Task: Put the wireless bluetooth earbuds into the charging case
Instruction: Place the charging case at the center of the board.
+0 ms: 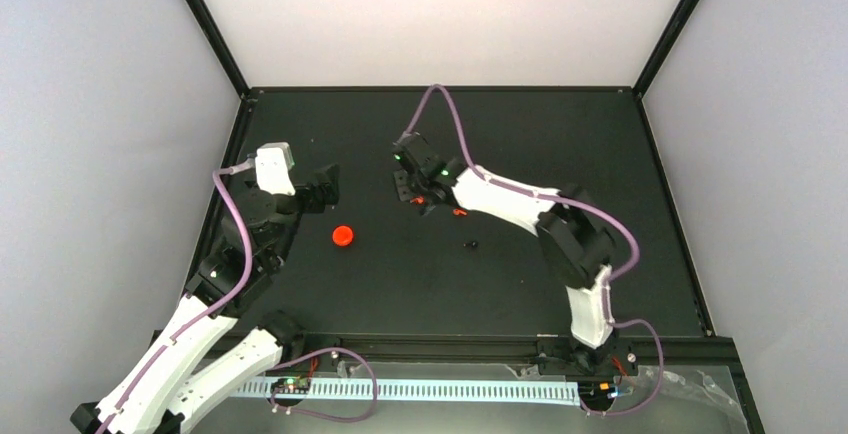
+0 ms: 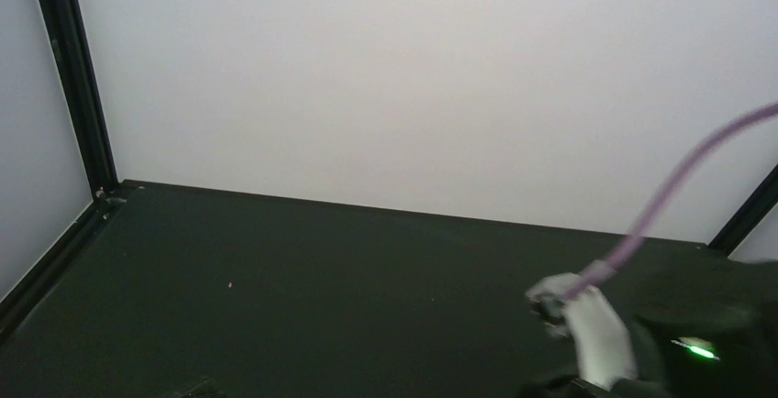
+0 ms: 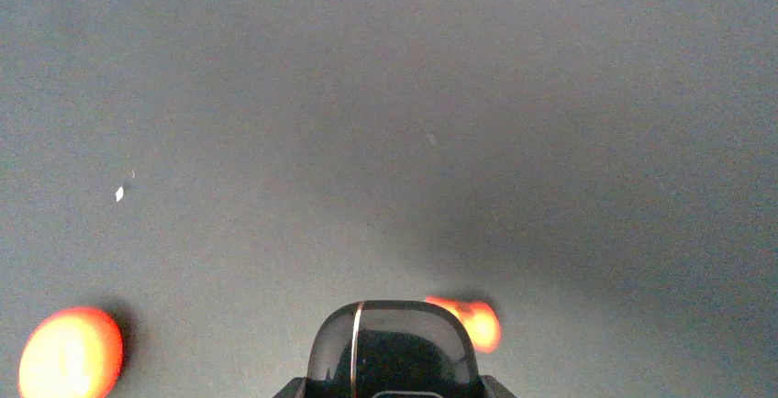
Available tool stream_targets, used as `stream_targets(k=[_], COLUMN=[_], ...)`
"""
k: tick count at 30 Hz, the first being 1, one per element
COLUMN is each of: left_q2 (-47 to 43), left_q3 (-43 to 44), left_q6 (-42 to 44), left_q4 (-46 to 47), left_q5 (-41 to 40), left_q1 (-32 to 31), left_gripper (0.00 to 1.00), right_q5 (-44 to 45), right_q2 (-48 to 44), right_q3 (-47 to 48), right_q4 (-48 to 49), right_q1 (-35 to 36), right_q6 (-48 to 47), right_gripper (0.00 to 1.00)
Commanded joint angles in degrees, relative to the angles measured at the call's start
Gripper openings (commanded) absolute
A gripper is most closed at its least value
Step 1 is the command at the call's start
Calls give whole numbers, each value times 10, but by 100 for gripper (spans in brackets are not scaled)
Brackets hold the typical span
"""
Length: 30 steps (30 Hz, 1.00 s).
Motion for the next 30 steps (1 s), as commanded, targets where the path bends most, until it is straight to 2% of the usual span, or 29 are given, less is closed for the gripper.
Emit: stream_targets(k=[1, 6, 9, 24, 30], left_q2=[-5, 0, 3, 19, 17], left_q3=[2, 2, 1, -1, 0], left_q6=[-8, -7, -9, -10, -9], left_q4=[-1, -1, 1, 0, -1], left_q5=[4, 3, 6, 8, 7], left_q1=[-3, -3, -4, -4, -3], left_gripper=[99, 99, 99, 99, 99], right_q5=[21, -3, 8, -31, -23], right_q2=[-111, -227, -272, -268, -260], right_q3=[-162, -341, -393, -445, -439], right_q4=[39, 67, 73, 114, 108], right_q1=[3, 5, 14, 32, 39], right_q6=[63, 153, 186, 317, 313], right_gripper=[33, 33, 33, 35, 45])
